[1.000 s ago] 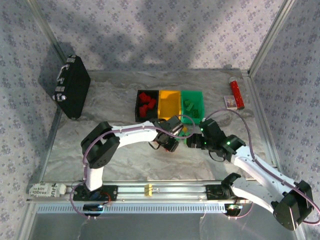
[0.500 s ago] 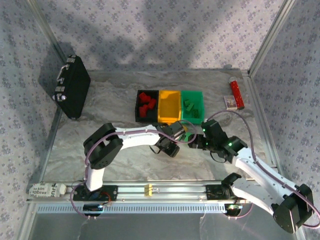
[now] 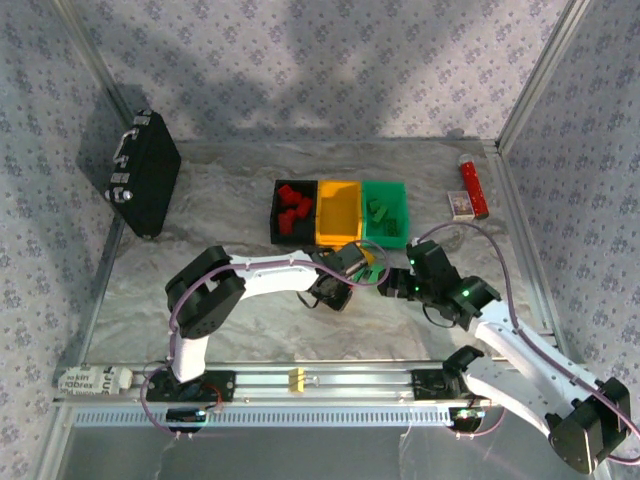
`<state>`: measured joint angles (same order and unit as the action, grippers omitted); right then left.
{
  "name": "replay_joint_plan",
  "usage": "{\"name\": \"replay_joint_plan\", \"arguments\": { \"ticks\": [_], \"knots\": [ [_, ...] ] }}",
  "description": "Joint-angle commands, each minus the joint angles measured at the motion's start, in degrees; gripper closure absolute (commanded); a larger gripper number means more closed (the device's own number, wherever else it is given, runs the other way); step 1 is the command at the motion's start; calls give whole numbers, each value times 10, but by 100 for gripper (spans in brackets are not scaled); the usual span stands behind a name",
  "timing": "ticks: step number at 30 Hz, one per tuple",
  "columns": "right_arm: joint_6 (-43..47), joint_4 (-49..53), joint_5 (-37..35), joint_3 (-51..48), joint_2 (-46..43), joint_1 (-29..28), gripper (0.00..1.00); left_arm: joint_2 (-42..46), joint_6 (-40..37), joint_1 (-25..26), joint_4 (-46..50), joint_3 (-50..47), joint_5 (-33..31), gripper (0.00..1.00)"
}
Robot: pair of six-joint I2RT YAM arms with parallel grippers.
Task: Sort the legos into containers by color
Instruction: Pick up the lego from the center of the table.
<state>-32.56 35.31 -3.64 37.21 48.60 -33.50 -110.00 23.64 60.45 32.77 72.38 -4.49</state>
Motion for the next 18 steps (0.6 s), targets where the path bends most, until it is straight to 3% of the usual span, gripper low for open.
{"name": "replay_joint_plan", "arguments": {
  "ticks": [1, 12, 18],
  "knots": [
    [1, 20, 3, -9, -10, 6, 17, -10, 0, 6, 20, 19, -1, 62],
    [0, 8, 9, -15, -10, 11, 17, 63, -11, 0, 54, 18, -44, 70],
    [2, 9, 11, -10, -7, 13, 17, 120, -33, -43, 76, 32, -49, 70]
  ]
}}
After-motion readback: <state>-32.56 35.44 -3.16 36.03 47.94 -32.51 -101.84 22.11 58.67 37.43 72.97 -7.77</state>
